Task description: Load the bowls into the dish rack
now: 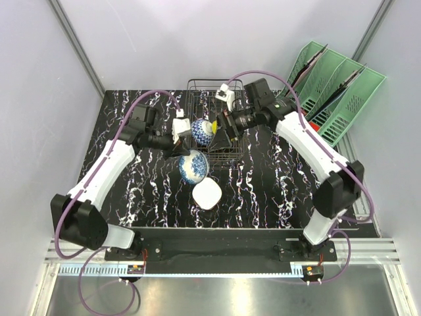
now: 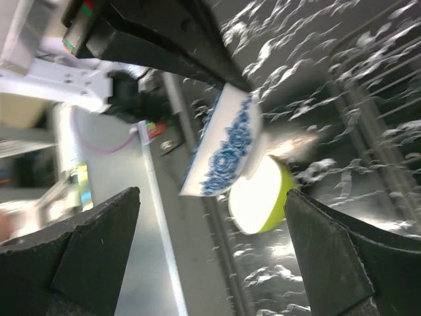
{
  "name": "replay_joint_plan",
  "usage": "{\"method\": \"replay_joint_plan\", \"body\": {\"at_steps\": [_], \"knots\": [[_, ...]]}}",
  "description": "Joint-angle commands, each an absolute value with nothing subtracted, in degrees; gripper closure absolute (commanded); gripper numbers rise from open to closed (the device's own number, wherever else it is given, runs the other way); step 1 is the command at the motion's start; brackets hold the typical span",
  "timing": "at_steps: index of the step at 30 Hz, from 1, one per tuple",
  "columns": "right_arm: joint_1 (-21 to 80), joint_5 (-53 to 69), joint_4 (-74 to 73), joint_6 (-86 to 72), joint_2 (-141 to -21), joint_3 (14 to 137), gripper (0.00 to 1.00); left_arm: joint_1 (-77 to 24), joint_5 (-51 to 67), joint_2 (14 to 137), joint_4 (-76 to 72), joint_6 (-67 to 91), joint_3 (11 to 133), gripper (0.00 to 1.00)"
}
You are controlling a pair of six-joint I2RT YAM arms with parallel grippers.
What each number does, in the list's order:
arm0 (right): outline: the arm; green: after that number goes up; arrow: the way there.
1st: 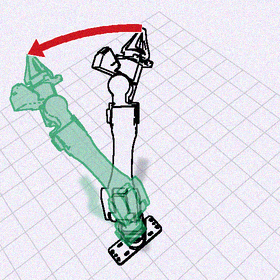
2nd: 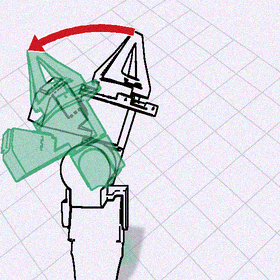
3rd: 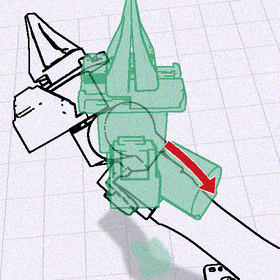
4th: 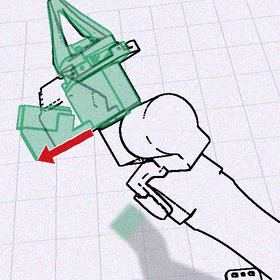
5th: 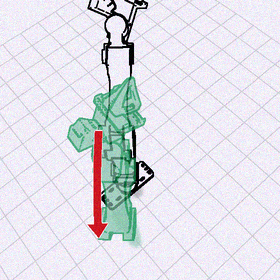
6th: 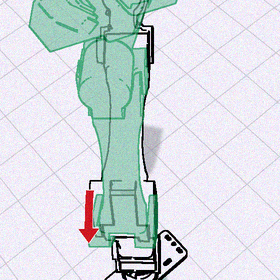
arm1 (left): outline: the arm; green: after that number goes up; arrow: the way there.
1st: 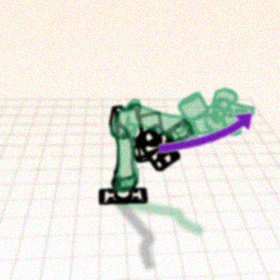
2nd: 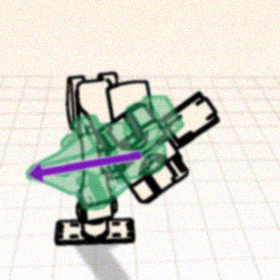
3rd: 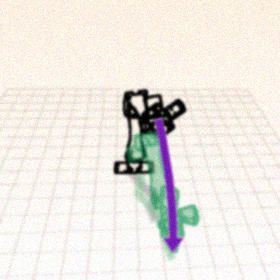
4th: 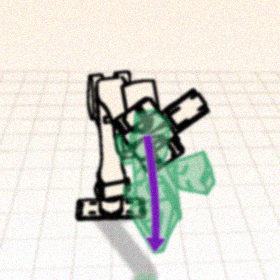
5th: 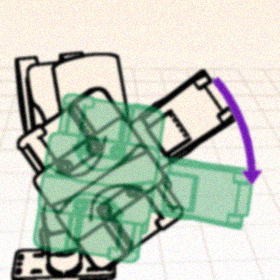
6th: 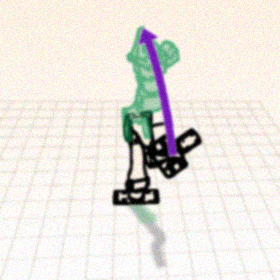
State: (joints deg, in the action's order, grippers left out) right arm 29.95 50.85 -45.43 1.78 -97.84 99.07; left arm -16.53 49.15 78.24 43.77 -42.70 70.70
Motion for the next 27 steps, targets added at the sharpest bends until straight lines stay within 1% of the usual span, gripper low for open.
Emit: {"method": "replay_joint_plan", "body": {"at_steps": [1,3,9,15,21,27], "knots": [[30.1,60.3,-53.2,1.0,-104.4,104.1,0.00,-16.3,51.9,79.6,41.6,-44.9,75.6,1.00],[30.1,60.6,-54.9,1.1,-105.4,104.6,0.00,-16.3,51.1,80.7,41.5,-44.6,76.8,1.00],[30.2,59.0,-53.4,0.4,-105.1,104.4,0.00,-16.9,50.2,81.8,40.6,-42.6,78.7,1.00],[30.2,62.7,-50.5,-4.5,-106.5,103.9,0.00,-18.5,48.2,81.4,38.4,-41.0,79.0,1.00],[30.2,65.3,-48.9,-5.7,-108.5,103.7,0.00,-19.6,47.8,80.6,36.8,-39.6,78.5,1.00],[30.2,64.3,-47.5,-5.9,-109.3,102.0,0.00,-19.8,47.7,80.0,36.1,-39.2,78.8,1.00]]}}
